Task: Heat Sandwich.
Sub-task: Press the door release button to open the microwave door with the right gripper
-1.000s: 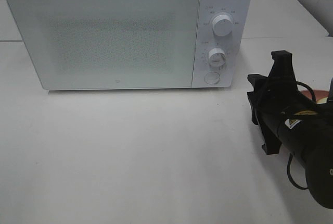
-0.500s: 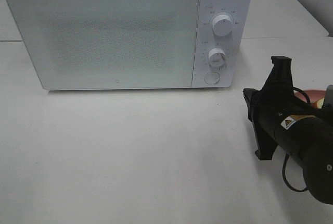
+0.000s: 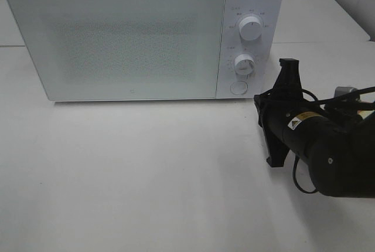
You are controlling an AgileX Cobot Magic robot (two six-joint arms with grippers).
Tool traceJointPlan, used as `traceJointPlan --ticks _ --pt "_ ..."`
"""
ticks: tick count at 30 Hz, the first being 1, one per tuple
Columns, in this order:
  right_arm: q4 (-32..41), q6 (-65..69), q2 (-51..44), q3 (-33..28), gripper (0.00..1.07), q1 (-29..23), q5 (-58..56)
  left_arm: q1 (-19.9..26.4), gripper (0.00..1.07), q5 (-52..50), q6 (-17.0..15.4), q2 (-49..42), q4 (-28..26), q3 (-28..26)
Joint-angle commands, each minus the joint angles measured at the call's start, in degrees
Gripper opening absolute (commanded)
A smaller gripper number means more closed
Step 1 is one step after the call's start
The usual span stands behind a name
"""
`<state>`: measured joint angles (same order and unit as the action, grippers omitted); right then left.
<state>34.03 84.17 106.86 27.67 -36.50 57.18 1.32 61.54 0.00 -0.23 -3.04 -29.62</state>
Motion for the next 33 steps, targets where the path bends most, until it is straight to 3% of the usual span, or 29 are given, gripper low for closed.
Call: traceJointPlan --ticks 1,19,33 --pt "-1.0 0.0 0.9 1.0 0.0 0.5 -0.2 0.1 0.98 -0.5 0.0 -1.5 -0.1 0.1" --pt "-11.7 1.5 10.6 12.2 0.0 8.1 -4.1 0.1 0.98 -0.5 0.0 -1.2 -0.1 0.1" --pt "-13.0 1.0 12.7 16.7 0.0 11.2 -6.9 0.1 0.98 -0.5 0.0 -1.1 -0.1 0.1"
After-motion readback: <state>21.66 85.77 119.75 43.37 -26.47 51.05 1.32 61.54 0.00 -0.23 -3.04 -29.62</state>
